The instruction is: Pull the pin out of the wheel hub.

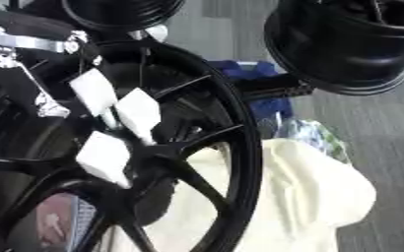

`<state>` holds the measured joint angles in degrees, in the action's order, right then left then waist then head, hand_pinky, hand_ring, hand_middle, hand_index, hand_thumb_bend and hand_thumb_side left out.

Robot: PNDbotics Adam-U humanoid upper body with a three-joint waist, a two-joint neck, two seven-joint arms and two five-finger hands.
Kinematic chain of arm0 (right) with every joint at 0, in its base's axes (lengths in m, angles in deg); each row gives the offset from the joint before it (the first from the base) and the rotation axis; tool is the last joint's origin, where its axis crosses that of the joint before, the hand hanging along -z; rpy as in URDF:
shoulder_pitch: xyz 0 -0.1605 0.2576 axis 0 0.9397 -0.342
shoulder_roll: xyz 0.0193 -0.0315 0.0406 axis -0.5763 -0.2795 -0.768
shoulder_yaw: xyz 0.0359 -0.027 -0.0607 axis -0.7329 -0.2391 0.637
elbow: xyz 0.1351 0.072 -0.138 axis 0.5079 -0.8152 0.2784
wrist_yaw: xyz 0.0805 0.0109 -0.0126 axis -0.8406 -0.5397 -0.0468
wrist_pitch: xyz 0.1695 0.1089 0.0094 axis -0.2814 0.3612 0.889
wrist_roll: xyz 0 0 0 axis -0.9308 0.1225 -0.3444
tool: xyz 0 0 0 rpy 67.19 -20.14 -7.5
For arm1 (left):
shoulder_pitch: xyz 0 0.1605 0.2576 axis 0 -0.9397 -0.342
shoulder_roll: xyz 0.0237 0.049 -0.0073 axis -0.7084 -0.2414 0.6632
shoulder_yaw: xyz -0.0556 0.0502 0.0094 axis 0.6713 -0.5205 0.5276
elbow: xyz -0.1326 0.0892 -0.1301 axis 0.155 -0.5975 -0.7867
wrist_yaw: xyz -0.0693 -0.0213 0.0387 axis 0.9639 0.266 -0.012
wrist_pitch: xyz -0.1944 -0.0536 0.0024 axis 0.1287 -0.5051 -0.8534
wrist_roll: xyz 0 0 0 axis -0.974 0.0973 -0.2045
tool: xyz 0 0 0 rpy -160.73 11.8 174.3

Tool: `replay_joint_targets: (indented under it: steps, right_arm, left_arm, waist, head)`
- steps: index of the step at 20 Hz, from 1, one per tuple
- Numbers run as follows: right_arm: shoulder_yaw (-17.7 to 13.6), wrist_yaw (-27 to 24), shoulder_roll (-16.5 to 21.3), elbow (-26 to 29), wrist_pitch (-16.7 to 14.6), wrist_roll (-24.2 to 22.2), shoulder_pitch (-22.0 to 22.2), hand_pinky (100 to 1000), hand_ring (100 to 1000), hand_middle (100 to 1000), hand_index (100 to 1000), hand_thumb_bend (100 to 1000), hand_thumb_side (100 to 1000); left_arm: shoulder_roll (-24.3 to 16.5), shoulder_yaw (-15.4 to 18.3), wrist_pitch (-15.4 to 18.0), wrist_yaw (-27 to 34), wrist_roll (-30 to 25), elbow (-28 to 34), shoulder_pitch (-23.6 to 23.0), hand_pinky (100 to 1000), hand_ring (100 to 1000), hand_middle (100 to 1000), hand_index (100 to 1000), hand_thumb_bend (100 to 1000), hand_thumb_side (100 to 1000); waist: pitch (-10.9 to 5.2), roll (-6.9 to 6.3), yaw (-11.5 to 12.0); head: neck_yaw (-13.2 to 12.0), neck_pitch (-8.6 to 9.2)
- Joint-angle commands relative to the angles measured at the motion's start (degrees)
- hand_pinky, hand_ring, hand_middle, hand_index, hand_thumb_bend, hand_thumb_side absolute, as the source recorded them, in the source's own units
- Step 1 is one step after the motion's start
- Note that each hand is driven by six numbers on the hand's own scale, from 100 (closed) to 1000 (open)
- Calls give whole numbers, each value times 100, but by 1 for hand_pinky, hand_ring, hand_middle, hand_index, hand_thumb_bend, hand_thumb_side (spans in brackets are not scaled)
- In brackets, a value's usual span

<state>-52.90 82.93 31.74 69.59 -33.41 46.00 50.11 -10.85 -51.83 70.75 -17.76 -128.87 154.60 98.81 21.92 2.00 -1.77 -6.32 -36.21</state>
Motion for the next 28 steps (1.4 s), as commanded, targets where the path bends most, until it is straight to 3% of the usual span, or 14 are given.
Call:
replay_joint_targets:
  steps: [1,9,15,18,22,25,28]
  right_arm:
    - [-79,-13,147,67,157,190,-3,417,603,638,800,411,284]
    - [-85,57,195,67,182,190,37,421,604,637,799,414,281]
    - [-114,90,210,67,208,190,68,420,603,636,799,416,281]
    - [-149,108,206,67,214,190,84,420,603,636,799,417,281]
    - [-218,127,192,67,216,190,107,420,603,635,799,418,281]
    - [-257,148,195,67,212,190,105,422,603,635,799,419,280]
    - [-281,166,194,67,216,190,111,422,603,634,799,419,280]
  left_arm:
    - [-89,131,-158,155,215,74,140,724,539,355,558,218,100]
    - [-206,390,-671,543,710,228,189,708,516,330,541,245,115]
    - [-657,1017,-1196,1044,1327,276,38,710,510,324,535,187,117]
    - [-1029,1598,-1630,1477,2169,-21,-219,719,510,326,551,100,117]
    - [-1538,2430,-2047,2226,4056,-674,-750,720,510,334,560,100,118]
    - [-1820,2818,-2098,2605,5203,-1164,-1222,723,513,343,564,100,115]
    - [-2005,3101,-2033,2724,5873,-1563,-1724,723,514,347,568,100,112]
  waist:
    - [-146,1,-2]
    - [-205,4,20]
    - [-226,-5,74]
    - [-221,-10,117]
    - [-199,-14,187]
    - [-189,-17,217]
    - [-183,-9,243]
  head:
    - [12,16]
    - [55,-6]
    - [115,-24]
    - [173,-11]
    - [252,-4]
    - [291,7]
    - [327,9]
